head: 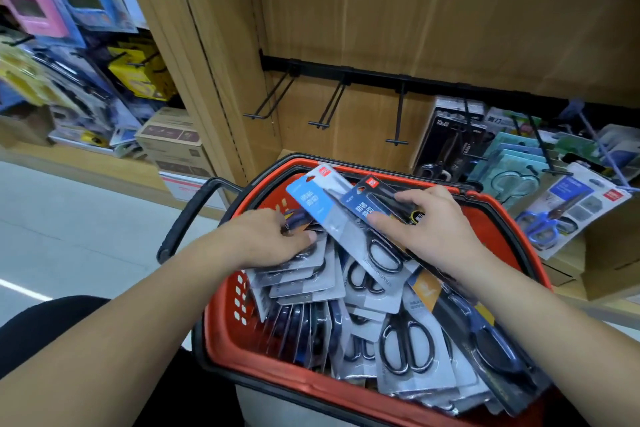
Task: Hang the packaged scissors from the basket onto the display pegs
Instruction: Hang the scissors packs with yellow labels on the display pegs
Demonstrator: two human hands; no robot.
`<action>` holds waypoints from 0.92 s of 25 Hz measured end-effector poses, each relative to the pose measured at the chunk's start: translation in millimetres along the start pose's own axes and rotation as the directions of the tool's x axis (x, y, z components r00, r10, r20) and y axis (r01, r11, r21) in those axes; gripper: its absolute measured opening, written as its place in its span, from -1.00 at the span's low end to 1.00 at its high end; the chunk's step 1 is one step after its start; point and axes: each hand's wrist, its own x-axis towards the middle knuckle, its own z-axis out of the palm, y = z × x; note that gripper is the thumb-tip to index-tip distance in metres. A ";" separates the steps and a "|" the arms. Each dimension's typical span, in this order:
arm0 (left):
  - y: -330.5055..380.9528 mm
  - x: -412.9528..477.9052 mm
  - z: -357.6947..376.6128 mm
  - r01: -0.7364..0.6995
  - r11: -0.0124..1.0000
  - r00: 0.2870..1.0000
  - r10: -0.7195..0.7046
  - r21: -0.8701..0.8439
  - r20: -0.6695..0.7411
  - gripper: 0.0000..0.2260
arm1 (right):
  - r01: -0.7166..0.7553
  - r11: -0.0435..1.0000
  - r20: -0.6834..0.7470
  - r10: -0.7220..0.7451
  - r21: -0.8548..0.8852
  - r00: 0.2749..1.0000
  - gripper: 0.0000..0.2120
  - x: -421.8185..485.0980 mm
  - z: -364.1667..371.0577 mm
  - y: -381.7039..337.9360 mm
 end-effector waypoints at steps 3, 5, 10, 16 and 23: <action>-12.8 -19.0 13.2 -0.061 0.976 0.996 0.046 -0.208 -0.076 -0.38 | -0.057 0.973 0.055 0.046 0.224 0.997 -0.88 3.6 -9.1 -2.1; -20.6 -26.3 16.2 -0.120 0.963 0.984 0.084 -0.240 -0.157 -0.31 | -0.137 0.919 0.066 0.121 0.370 0.990 -0.81 2.6 -18.7 -0.5; -13.8 -23.8 13.8 -0.221 0.949 0.947 0.154 -0.224 -0.282 -0.68 | -0.214 0.733 0.183 0.124 0.646 0.975 -0.61 -2.6 -32.4 -1.3; 11.0 -15.0 9.9 -0.291 0.945 0.914 0.229 -0.150 -0.334 -0.72 | -0.197 0.680 0.222 0.052 0.706 0.974 -0.68 -13.3 -48.2 2.7; 33.4 6.2 14.3 -0.161 0.947 0.981 0.122 -0.277 -0.150 -0.27 | -0.242 0.532 0.206 0.127 0.812 0.970 -0.71 -13.5 -58.3 3.3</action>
